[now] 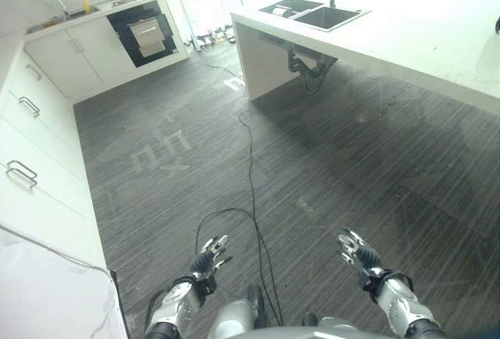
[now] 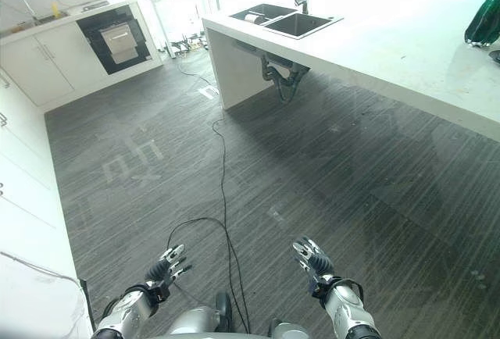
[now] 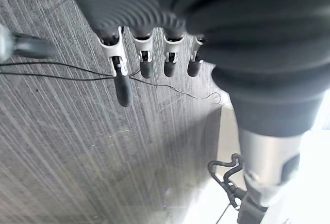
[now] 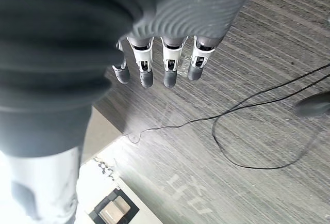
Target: Place the dishes in the dishwasher.
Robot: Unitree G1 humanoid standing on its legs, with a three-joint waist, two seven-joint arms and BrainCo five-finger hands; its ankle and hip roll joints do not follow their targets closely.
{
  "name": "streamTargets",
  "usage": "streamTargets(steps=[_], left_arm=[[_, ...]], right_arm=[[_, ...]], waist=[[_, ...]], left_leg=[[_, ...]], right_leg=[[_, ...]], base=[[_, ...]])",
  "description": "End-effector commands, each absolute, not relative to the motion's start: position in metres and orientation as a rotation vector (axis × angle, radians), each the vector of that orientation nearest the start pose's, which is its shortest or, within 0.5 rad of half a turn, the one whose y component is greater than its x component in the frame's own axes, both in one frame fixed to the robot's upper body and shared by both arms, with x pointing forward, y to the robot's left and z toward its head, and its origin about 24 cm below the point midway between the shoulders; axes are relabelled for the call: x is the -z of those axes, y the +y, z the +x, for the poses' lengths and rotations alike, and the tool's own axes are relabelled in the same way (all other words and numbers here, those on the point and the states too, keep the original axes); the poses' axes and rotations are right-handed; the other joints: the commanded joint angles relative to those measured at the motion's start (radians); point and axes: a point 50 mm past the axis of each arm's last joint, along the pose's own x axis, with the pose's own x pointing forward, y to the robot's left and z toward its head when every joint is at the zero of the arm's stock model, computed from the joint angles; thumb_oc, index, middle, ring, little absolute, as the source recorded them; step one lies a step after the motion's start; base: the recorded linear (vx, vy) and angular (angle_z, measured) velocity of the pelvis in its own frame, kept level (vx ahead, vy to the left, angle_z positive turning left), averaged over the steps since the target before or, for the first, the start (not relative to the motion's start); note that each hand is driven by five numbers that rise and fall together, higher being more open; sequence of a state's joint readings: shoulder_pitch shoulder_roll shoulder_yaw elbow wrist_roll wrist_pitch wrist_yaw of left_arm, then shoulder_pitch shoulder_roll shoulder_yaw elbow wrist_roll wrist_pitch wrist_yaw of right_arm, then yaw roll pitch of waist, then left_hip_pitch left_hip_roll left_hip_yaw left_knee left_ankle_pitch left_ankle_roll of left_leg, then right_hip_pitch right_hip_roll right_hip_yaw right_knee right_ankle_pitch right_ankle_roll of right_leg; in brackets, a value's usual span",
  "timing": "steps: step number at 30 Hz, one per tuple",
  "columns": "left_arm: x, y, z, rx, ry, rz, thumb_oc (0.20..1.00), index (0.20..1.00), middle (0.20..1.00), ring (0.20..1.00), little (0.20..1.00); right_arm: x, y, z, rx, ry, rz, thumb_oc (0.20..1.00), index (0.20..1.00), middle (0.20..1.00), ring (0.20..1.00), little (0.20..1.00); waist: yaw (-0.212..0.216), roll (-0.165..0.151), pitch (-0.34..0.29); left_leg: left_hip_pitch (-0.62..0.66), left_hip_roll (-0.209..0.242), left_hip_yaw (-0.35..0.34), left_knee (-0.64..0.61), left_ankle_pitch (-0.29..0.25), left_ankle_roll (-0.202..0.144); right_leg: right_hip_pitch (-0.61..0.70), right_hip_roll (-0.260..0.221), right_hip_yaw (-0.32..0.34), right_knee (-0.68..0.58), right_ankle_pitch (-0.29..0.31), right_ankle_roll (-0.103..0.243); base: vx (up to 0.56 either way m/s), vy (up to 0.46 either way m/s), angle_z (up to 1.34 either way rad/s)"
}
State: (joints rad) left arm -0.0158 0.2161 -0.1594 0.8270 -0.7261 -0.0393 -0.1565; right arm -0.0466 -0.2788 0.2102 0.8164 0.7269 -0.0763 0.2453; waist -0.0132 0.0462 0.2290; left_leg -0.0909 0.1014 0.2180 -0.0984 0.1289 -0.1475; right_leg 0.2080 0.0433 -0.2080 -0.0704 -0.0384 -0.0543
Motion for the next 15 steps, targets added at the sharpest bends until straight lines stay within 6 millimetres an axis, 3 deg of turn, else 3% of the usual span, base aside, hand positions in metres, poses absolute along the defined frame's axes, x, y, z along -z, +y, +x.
streamTargets(steps=[1,2,5,7,11,12,13,15], left_arm=[[0.096,0.196,0.199,-0.057,0.601,-0.451,1.000,1.000,1.000,1.000,1.000],[0.096,0.196,0.199,-0.057,0.600,-0.451,1.000,1.000,1.000,1.000,1.000],[0.097,0.199,0.195,-0.051,0.607,-0.431,1.000,1.000,1.000,1.000,1.000],[0.100,0.202,0.189,-0.067,0.626,-0.417,1.000,1.000,1.000,1.000,1.000],[0.100,0.206,0.188,-0.028,0.635,-0.317,1.000,1.000,1.000,1.000,1.000],[0.099,0.206,0.190,-0.012,0.632,-0.276,1.000,1.000,1.000,1.000,1.000],[0.095,0.207,0.197,0.008,0.625,-0.238,1.000,1.000,1.000,1.000,1.000],[0.093,0.207,0.200,0.018,0.620,-0.222,1.000,1.000,1.000,1.000,1.000]], right_arm=[[0.077,-0.206,0.217,-0.062,0.494,0.380,1.000,1.000,1.000,1.000,1.000],[0.077,-0.205,0.217,-0.063,0.493,0.380,1.000,1.000,1.000,1.000,1.000],[0.079,-0.206,0.211,-0.068,0.510,0.375,1.000,1.000,1.000,1.000,1.000],[0.083,-0.206,0.205,-0.063,0.537,0.378,1.000,1.000,1.000,1.000,1.000],[0.087,-0.203,0.200,-0.026,0.532,0.417,1.000,1.000,1.000,1.000,1.000],[0.088,-0.201,0.200,-0.018,0.531,0.425,1.000,1.000,1.000,1.000,1.000],[0.087,-0.199,0.201,-0.006,0.521,0.434,1.000,1.000,1.000,1.000,1.000],[0.087,-0.199,0.202,0.003,0.516,0.442,1.000,1.000,1.000,1.000,1.000]], waist=[[0.018,0.015,-0.013],[0.021,0.021,-0.011],[0.007,0.003,-0.027],[0.028,-0.011,-0.043],[0.040,-0.029,-0.076],[0.037,-0.033,-0.081],[0.025,-0.041,-0.087],[0.019,-0.043,-0.089]], left_leg=[[0.011,0.011,0.047,0.049,0.095,0.008],[0.004,0.022,0.056,0.053,0.104,0.016],[0.022,0.010,0.116,0.068,0.038,0.034],[0.010,-0.017,0.057,0.084,-0.018,0.062],[-0.006,-0.048,0.042,0.118,-0.067,0.123],[-0.004,-0.055,0.044,0.126,-0.076,0.133],[0.012,-0.066,0.045,0.124,-0.086,0.148],[0.018,-0.072,0.045,0.125,-0.092,0.157]], right_leg=[[0.141,-0.011,0.058,0.043,-0.133,0.063],[0.134,-0.003,0.057,0.044,-0.124,0.060],[0.162,-0.030,0.043,0.059,-0.163,0.070],[0.179,-0.051,0.061,0.088,-0.191,0.079],[0.176,-0.058,0.091,0.137,-0.205,0.108],[0.169,-0.064,0.092,0.160,-0.203,0.118],[0.116,-0.088,0.086,0.253,-0.152,0.153],[0.096,-0.097,0.085,0.293,-0.134,0.164]], base=[[0.21,0.066,-0.04],[0.28,0.091,-0.08],[0.25,0.113,0.01],[0.36,0.198,0.01],[0.24,0.216,-0.48],[0.24,0.287,-0.14],[0.19,0.229,0.00],[0.17,0.234,0.23]])
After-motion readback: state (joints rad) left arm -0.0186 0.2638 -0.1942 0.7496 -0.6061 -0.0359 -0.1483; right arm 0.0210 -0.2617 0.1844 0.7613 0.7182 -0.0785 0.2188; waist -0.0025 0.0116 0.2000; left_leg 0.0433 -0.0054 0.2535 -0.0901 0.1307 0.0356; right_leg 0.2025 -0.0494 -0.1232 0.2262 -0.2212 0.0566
